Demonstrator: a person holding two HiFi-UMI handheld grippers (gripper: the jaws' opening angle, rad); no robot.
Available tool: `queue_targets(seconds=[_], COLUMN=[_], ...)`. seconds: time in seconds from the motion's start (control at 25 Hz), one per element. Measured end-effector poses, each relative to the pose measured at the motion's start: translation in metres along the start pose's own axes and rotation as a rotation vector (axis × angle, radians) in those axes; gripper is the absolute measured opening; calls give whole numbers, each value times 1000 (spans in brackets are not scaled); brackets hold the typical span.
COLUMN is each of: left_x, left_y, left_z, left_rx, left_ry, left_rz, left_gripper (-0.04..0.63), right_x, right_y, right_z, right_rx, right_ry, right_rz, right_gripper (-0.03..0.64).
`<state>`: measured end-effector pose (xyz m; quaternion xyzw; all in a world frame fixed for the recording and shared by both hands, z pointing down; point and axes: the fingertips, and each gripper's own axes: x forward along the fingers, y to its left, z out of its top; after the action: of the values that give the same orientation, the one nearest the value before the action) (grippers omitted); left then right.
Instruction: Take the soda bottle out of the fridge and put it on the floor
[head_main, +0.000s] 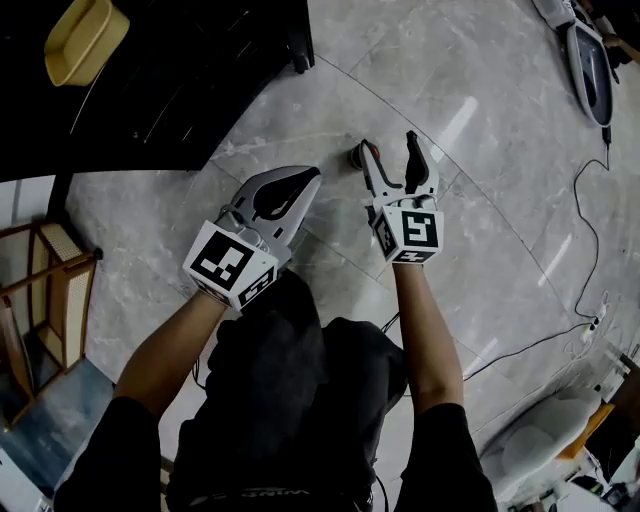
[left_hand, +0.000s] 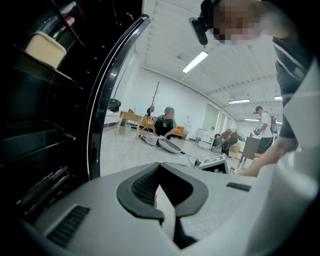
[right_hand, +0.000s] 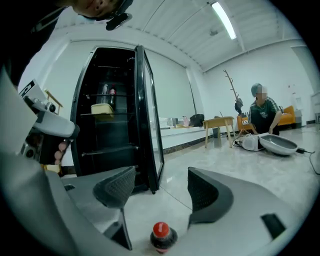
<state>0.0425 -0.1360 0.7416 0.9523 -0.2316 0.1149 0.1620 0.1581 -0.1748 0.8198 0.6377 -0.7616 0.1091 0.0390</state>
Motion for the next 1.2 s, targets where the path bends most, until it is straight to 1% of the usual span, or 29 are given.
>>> queue_targets(seconds=[0.16,0.32,0.44,0.52,0.6,0.68,0.88,1.04,1.12,1.16,1.2], left_x=[-16,-37,-60,-77,-93,-109,-144,-151,-151,-152,-153], left_y=[-8,-24,-46,-61,-76,-93,-138,-157,-157,-157,-158], left_z=[66,144,204,242,281,315,384,437,460,469,477], left_rx=[-22,-23,-12,-19,-28,-35,-56,-22,-9,-6,-4], left_ry=[6,5,21,38,48,59,71,62,51,48,45], left_rz=[10,2,-13,-21,-33,-47,-52,-59,-53,-46,-38], left_gripper=[6,6,6,6,6,6,6,6,6,6,6], right_x=[-13,-34,-60,-80,-100,-124,-175,-199,-203,-205,-208], right_y=[10,26,42,50,53,55,72,71,71,71,71], right_z=[78,163,225,270,314,353,431,488,513,523,532], right_rx=[30,60,50,35,30,46,98,71,58,56,58], right_ry=[-10,-12,11,30,42,45,52,36,31,31,31], right_rz=[-6,-12,10,18,9,-7,-1,-15,-8,-7,-7], right_gripper=[328,328,328,328,328,328,328,325,309,279,222])
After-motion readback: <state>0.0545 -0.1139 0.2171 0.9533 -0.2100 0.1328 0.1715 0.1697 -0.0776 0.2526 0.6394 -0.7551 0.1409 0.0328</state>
